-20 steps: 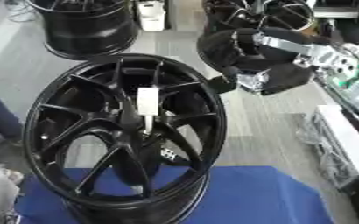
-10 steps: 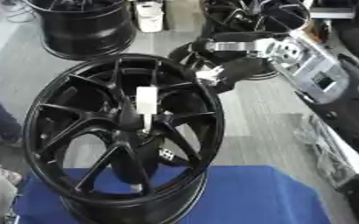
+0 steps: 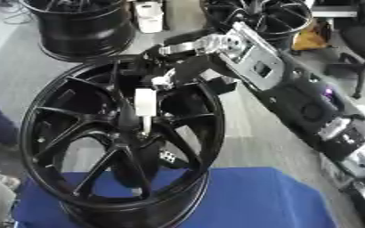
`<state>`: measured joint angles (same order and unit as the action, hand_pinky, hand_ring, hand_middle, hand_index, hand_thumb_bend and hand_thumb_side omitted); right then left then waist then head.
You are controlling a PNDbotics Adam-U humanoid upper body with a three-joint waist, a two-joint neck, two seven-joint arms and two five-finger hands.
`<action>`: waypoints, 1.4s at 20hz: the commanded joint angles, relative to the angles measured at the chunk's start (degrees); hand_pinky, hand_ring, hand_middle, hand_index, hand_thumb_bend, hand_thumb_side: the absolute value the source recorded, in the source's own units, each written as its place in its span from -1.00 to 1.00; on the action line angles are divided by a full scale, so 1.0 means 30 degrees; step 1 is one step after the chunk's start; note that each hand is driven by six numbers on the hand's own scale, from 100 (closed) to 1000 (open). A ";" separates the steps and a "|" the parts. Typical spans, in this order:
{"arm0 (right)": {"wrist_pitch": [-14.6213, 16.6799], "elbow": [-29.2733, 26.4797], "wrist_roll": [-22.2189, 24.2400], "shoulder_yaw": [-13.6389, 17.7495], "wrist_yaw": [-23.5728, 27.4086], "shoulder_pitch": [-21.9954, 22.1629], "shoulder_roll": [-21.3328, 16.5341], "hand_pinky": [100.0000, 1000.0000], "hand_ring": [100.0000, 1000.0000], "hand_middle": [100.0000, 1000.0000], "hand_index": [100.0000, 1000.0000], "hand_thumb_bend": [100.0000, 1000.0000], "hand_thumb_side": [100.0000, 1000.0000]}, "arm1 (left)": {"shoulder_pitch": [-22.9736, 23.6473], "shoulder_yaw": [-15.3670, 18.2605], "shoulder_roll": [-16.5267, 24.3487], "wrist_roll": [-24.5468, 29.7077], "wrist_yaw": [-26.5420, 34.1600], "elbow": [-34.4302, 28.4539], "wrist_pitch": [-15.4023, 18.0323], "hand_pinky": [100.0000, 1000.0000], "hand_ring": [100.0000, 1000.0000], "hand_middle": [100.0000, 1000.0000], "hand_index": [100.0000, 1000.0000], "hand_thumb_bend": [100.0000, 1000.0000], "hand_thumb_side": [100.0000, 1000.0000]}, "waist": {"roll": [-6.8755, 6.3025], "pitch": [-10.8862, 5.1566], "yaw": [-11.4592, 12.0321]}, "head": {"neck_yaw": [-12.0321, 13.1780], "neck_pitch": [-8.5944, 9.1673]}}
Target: Pull the pin out of the wheel hub.
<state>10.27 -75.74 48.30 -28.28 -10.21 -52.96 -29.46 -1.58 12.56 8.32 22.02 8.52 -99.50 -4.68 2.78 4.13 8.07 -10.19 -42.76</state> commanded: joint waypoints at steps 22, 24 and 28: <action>0.3058 0.0766 0.1222 -0.0151 -0.6046 0.0130 0.1356 0.59 0.62 0.55 0.95 -1.00 0.24 | -0.0174 0.0075 0.0259 -0.0014 -0.0027 -0.0155 0.0078 0.23 0.23 0.19 0.43 0.05 0.35 | -0.0192 -0.0185 -0.0047 | -0.0119 -0.0058; 0.3151 0.0828 0.1222 -0.0150 -0.6133 0.0144 0.1390 0.58 0.59 0.48 0.94 -1.00 0.12 | -0.0180 0.0072 0.0257 -0.0013 -0.0027 -0.0154 0.0077 0.23 0.23 0.19 0.43 0.05 0.35 | -0.0189 -0.0176 -0.0034 | -0.0124 -0.0045; 0.3317 0.0853 0.1219 -0.0115 -0.6159 0.0134 0.1428 0.50 0.43 0.25 0.93 -1.00 -0.40 | -0.0204 0.0065 0.0245 -0.0008 -0.0020 -0.0158 0.0073 0.23 0.23 0.19 0.43 0.05 0.35 | -0.0190 -0.0156 -0.0005 | -0.0150 -0.0020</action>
<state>17.79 -72.97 49.84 -28.99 -28.48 -51.74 -24.52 -1.58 12.57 8.32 21.99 8.49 -99.25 -4.65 2.56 4.17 8.00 -10.49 -42.76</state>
